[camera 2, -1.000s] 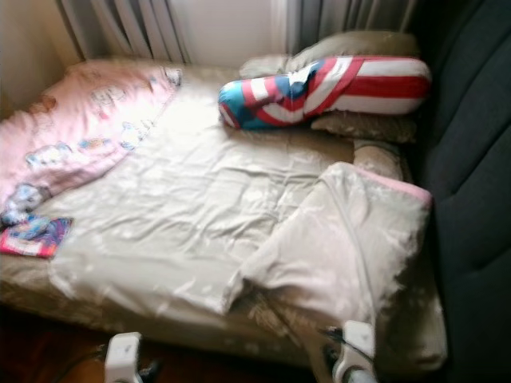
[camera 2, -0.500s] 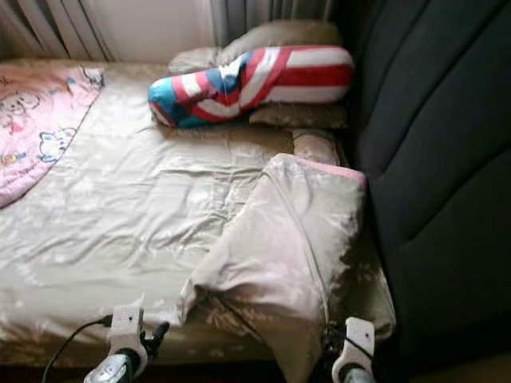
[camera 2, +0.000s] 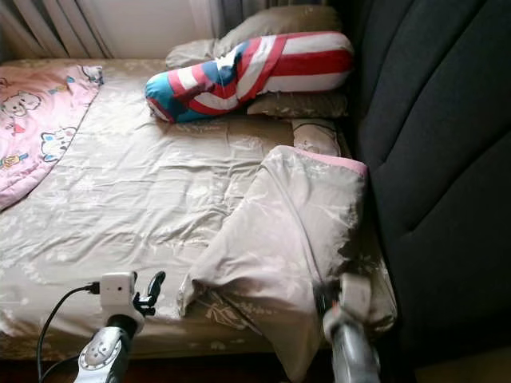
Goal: Clean up the room
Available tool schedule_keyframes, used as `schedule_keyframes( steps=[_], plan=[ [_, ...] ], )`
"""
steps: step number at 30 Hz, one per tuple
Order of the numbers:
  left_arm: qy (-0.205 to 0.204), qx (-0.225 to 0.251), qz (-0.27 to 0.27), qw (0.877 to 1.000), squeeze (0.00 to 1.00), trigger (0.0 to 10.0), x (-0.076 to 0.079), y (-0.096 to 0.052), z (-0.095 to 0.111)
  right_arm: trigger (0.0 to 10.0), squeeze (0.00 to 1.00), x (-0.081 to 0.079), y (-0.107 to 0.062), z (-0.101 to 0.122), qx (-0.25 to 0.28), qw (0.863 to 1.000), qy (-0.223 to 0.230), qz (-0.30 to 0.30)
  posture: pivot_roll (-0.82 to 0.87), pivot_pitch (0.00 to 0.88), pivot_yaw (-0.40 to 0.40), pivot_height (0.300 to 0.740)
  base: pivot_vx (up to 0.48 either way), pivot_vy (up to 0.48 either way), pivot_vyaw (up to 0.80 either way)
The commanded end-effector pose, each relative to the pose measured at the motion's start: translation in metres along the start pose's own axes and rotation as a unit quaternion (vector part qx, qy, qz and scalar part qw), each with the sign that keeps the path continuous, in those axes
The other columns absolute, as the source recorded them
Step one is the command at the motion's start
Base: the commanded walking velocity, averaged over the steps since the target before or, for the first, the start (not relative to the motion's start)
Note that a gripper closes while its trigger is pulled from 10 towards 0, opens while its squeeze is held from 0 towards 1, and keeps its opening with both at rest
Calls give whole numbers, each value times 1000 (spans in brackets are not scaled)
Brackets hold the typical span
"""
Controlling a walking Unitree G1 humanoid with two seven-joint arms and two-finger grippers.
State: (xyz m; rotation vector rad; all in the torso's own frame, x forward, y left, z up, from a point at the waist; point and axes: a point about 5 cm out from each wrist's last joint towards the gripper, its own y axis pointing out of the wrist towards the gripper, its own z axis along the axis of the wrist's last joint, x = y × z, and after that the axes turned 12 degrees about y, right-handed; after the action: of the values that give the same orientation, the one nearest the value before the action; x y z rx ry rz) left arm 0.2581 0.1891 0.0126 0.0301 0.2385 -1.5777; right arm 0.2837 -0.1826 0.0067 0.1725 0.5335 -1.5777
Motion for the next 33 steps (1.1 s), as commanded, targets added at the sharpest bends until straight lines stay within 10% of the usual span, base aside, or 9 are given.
schedule_keyframes(
  steps=[1, 33],
  plan=[
    [3, -6, 0, 1000, 0, 10000, -2, -8, -5, 10000, 0, 4, -8, -7, 1, 1000, 5, -5, -38, 151, -14, 736, 0, 0, 0],
    [-14, -1, -1, 1000, 0, 10000, 2, -18, 11, 10000, 0, -1, -20, -20, 3, 1000, -16, -11, -53, 101, -15, 692, 0, 0, 0]
  ],
)
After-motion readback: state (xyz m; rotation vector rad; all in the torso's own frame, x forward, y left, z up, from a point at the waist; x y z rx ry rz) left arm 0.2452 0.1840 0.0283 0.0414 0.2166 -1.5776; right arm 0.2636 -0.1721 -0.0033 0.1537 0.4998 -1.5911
